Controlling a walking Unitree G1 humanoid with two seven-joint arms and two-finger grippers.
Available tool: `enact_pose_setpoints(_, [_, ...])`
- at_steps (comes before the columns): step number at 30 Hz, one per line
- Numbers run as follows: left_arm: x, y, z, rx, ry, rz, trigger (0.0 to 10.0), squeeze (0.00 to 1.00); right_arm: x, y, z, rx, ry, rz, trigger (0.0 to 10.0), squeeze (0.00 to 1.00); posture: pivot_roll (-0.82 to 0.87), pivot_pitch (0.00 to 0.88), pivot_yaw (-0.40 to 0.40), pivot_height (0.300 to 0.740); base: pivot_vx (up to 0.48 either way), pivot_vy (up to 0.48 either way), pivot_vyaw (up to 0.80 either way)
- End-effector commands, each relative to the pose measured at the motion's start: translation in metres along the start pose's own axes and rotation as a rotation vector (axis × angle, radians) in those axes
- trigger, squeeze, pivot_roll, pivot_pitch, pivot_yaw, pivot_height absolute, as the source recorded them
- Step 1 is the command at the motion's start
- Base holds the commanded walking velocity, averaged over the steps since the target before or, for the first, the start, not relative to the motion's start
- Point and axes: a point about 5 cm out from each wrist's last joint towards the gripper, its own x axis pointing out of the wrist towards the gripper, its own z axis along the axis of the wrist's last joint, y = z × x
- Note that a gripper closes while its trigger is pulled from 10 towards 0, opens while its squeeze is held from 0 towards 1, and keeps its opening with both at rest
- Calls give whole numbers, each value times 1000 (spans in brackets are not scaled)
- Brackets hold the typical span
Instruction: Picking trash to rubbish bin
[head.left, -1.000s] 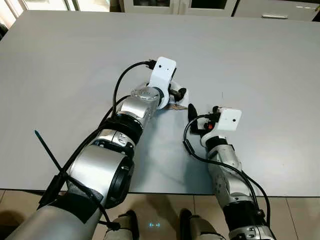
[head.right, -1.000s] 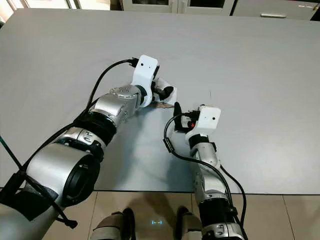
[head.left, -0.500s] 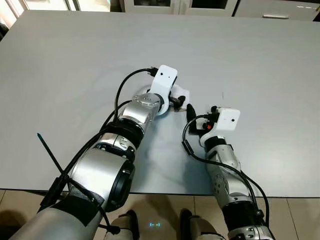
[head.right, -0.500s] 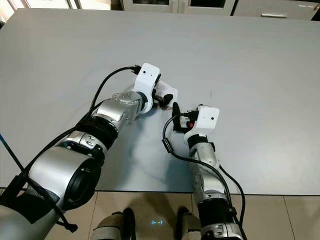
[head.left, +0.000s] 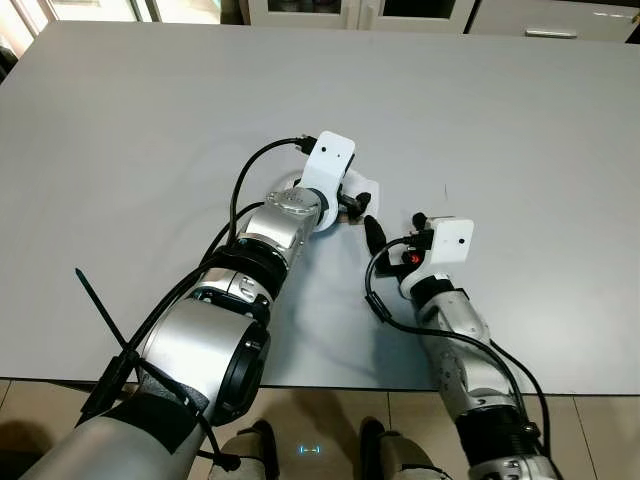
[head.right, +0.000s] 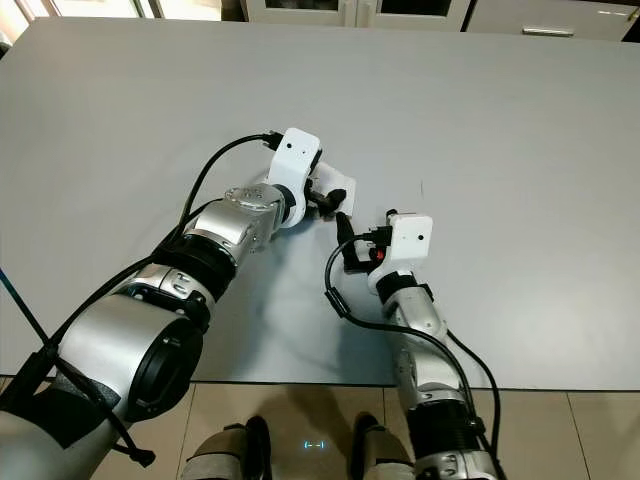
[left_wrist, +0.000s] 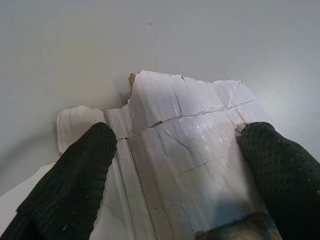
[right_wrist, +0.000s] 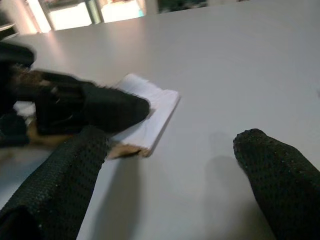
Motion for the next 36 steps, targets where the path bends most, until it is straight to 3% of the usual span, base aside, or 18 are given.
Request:
enact_pose_setpoints(1, [2,-3,-36,-20,135,-5,10000,0,-8,-8,-4,-28,42,35,10000,0,-92,227,16,740,0,0,0])
enact_pose_setpoints(9, [1,-2,-38,-24,139,-3,10000,0,-18,-28,0,-84,73,103,10000,0,-93,229,11,740,0,0,0])
enact_pose_setpoints(20, [1,-1,-38,-24,139,-2,10000,0,-24,-16,1,-79,95,309,10000,0,-89,227,12,740,0,0,0])
enact_pose_setpoints(28, [1,-1,-38,-25,142,-1,10000,0,-26,-10,2,-62,99,367,10000,0,-88,229,12,740,0,0,0])
enact_pose_setpoints(29, [1,-1,-38,-25,142,-2,8588,0,-26,-10,2,-61,98,369,10000,0,-88,229,12,740,0,0,0])
enact_pose_setpoints(30, [1,-1,-38,-25,142,-2,8588,0,-26,-10,2,-61,98,369,10000,0,-88,229,12,740,0,0,0])
enact_pose_setpoints(31, [1,-1,-39,-25,144,-4,353,0,-26,-9,2,-59,99,374,10000,0,-88,230,13,740,0,0,0])
enact_pose_setpoints(36, [1,-3,-40,-24,149,-20,0,0,-26,-9,3,-54,100,379,10000,0,-88,229,14,740,0,0,0])
